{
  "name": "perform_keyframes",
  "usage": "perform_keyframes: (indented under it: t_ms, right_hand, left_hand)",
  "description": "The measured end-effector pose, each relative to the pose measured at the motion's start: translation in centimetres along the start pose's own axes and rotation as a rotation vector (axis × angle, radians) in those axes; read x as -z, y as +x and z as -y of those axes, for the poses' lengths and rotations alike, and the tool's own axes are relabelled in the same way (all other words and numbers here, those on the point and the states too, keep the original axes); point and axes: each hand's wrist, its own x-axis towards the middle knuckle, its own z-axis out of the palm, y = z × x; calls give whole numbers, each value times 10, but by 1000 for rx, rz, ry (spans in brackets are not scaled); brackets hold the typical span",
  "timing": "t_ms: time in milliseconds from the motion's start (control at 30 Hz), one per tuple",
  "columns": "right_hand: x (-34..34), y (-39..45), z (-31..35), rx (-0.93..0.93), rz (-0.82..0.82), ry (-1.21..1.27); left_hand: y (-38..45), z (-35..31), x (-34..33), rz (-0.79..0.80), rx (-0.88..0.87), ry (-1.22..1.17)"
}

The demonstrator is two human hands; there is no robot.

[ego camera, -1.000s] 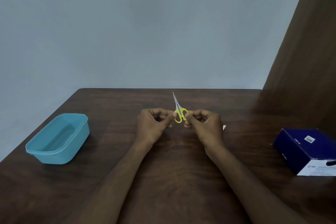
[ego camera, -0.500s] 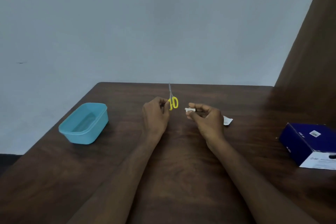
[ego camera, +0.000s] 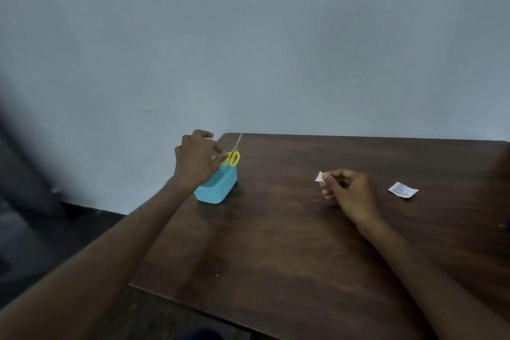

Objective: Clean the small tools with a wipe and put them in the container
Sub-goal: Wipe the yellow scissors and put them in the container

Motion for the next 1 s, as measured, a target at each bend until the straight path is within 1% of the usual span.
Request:
perform_keyframes:
  t_ms: [100, 267, 367, 500, 633, 767, 833, 933, 1000]
  right_hand:
    - [6, -1, 1, 15, -36, -11]
    - [15, 0, 0, 37, -100, -54]
    - [17, 2, -3, 35, -108, -50]
    - [17, 5, -3, 31, -98, -49]
    - [16, 6, -2, 35, -81, -54]
    - [16, 4, -2, 44, -73, -56]
    - [17, 4, -1, 46, -77, -53]
    - [11, 4, 4, 39, -54, -31]
    - [13, 2, 5, 26, -58, -36]
  left_hand:
    - [-1, 27, 19, 62, 97, 98]
    - [4, 47, 15, 190, 129, 192]
    - [4, 46, 2, 269, 172, 176]
    - [9, 43, -14, 305, 186, 173]
    - [17, 42, -17, 386, 229, 235]
    - [22, 38, -17, 428, 261, 223]
    - [24, 33, -8, 405, 233, 218]
    - [21, 21, 10, 255, 123, 217]
    - [13, -1, 12, 166, 41, 116]
